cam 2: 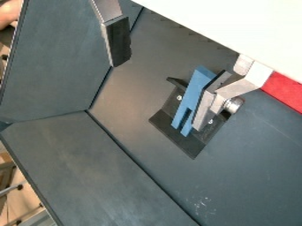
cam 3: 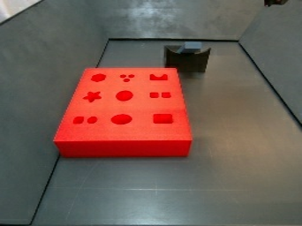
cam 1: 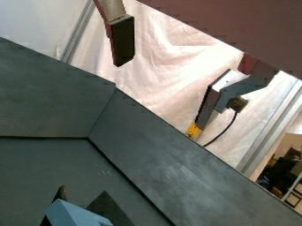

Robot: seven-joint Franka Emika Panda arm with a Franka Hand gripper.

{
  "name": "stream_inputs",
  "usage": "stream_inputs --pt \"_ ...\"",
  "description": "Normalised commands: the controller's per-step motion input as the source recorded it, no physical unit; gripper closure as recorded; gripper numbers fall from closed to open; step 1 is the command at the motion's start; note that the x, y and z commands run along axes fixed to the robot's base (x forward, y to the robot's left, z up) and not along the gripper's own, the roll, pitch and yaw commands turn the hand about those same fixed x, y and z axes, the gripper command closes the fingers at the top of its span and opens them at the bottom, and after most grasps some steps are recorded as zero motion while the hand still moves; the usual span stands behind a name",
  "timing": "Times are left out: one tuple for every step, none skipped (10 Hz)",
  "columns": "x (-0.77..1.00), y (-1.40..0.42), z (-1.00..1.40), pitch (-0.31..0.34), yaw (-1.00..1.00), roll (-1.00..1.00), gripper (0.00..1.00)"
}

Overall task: Pick up the double-square object. Move up. Rotate the double-square object. Place the double-square object on the fixture. Regrasp the double-square object. Move to above the board. Insert the double-square object.
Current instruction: Regrasp the double-square object.

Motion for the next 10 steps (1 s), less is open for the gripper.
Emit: stream_inputs --pt "0.09 -0.05 -0.01 0.043 0.23 0.18 0.0" --pt "0.09 -0.05 -0.01 0.024 0.22 0.17 0.0" --pt "0.03 0.04 -1.0 -0.064 0.29 0.09 0.0" --pt "0.03 0.04 -1.0 -0.067 0.27 0.09 0.0" --pt "0.05 0.04 -1.0 -0.131 0.18 0.08 0.0" --pt "0.06 0.04 -1.0 -0.156 0.15 0.08 0.0" --pt "0.06 0.03 -1.0 -0.176 0.08 0.07 0.0" --pt "0.07 0.03 -1.0 -0.18 0.02 0.07 0.0" --pt "0.07 0.03 -1.0 -0.168 -0.02 0.07 0.0" --pt "0.07 0.03 -1.0 -0.162 -0.04 0.06 0.0"
